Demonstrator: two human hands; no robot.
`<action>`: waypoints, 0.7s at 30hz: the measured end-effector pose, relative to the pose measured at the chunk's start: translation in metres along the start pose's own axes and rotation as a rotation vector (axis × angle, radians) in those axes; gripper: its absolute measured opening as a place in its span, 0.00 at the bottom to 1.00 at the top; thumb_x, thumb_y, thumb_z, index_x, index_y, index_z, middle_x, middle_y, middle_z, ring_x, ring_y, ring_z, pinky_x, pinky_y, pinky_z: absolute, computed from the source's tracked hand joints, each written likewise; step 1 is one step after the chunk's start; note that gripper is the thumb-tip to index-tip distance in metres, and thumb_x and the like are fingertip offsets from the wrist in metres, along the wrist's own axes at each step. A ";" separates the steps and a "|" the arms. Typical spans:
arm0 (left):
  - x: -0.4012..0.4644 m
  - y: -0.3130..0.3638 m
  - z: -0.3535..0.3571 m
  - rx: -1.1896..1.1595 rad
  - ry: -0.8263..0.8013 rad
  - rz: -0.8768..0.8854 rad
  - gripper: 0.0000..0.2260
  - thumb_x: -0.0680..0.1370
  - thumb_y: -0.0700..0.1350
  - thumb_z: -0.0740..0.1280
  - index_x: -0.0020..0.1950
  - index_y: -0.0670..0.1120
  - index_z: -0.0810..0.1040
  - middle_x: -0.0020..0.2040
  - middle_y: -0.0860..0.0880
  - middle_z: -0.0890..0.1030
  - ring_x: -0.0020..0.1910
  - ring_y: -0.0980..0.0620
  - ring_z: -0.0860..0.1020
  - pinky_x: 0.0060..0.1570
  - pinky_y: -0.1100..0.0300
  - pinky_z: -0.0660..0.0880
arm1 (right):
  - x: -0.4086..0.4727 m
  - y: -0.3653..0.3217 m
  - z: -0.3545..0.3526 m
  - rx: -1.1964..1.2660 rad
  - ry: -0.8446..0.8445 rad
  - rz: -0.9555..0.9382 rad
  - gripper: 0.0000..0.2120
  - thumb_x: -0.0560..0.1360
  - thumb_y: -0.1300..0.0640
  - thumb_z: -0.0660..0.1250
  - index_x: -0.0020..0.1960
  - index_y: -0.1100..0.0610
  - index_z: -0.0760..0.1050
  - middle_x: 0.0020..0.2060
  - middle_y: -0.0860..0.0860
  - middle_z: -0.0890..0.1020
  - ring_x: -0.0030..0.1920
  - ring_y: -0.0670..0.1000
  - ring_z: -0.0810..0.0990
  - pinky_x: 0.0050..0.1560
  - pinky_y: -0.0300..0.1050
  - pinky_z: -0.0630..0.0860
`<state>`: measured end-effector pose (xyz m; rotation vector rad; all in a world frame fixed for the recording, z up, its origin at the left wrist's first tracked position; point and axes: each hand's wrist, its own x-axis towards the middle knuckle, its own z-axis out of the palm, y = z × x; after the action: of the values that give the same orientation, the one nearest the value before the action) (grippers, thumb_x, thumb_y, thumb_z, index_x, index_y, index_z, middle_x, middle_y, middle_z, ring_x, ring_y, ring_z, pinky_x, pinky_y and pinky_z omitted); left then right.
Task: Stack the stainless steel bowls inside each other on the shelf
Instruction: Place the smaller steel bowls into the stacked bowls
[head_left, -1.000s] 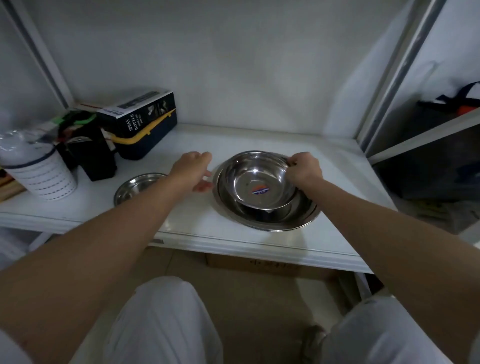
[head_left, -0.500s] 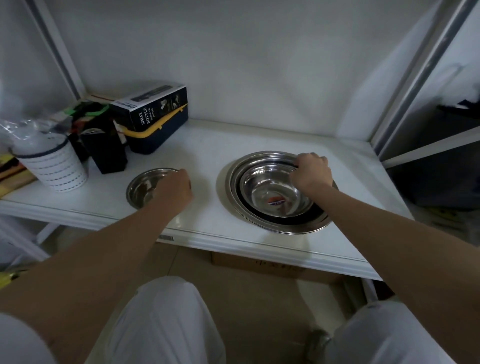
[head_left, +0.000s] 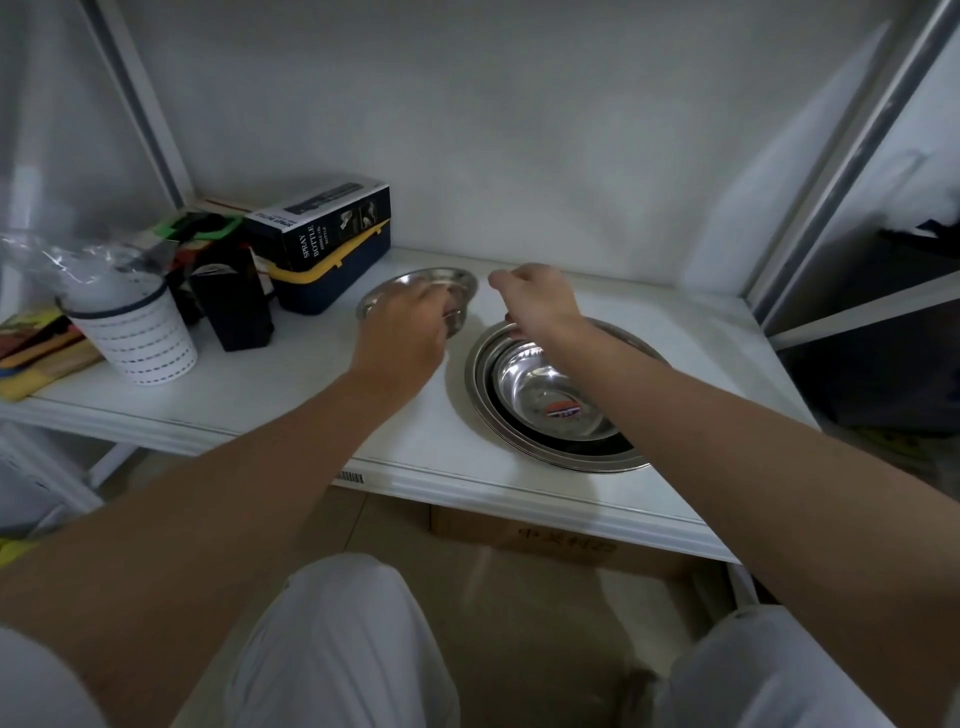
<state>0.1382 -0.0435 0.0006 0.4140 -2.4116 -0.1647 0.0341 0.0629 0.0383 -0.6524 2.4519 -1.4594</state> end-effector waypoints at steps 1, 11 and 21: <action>0.002 0.005 -0.002 -0.012 0.047 0.072 0.09 0.74 0.34 0.64 0.50 0.38 0.83 0.46 0.40 0.84 0.44 0.41 0.81 0.42 0.57 0.71 | 0.000 -0.004 -0.001 0.039 0.002 0.025 0.15 0.75 0.51 0.62 0.42 0.63 0.76 0.35 0.54 0.76 0.41 0.56 0.79 0.52 0.57 0.79; 0.009 0.036 -0.017 -0.143 0.127 0.319 0.08 0.72 0.45 0.70 0.46 0.43 0.85 0.44 0.46 0.83 0.45 0.45 0.78 0.42 0.56 0.73 | 0.012 -0.004 -0.052 -0.085 0.220 0.080 0.11 0.69 0.66 0.60 0.45 0.68 0.80 0.41 0.64 0.84 0.43 0.64 0.84 0.46 0.58 0.82; 0.042 0.080 -0.007 -0.656 -0.178 -0.581 0.17 0.77 0.44 0.64 0.66 0.45 0.75 0.61 0.43 0.80 0.54 0.45 0.81 0.57 0.51 0.78 | -0.008 0.009 -0.104 -0.110 0.244 0.020 0.20 0.70 0.69 0.57 0.59 0.61 0.78 0.40 0.59 0.81 0.25 0.53 0.76 0.25 0.42 0.71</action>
<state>0.0925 0.0176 0.0489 0.7886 -2.1671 -1.2453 -0.0024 0.1514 0.0809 -0.4932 2.7297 -1.4836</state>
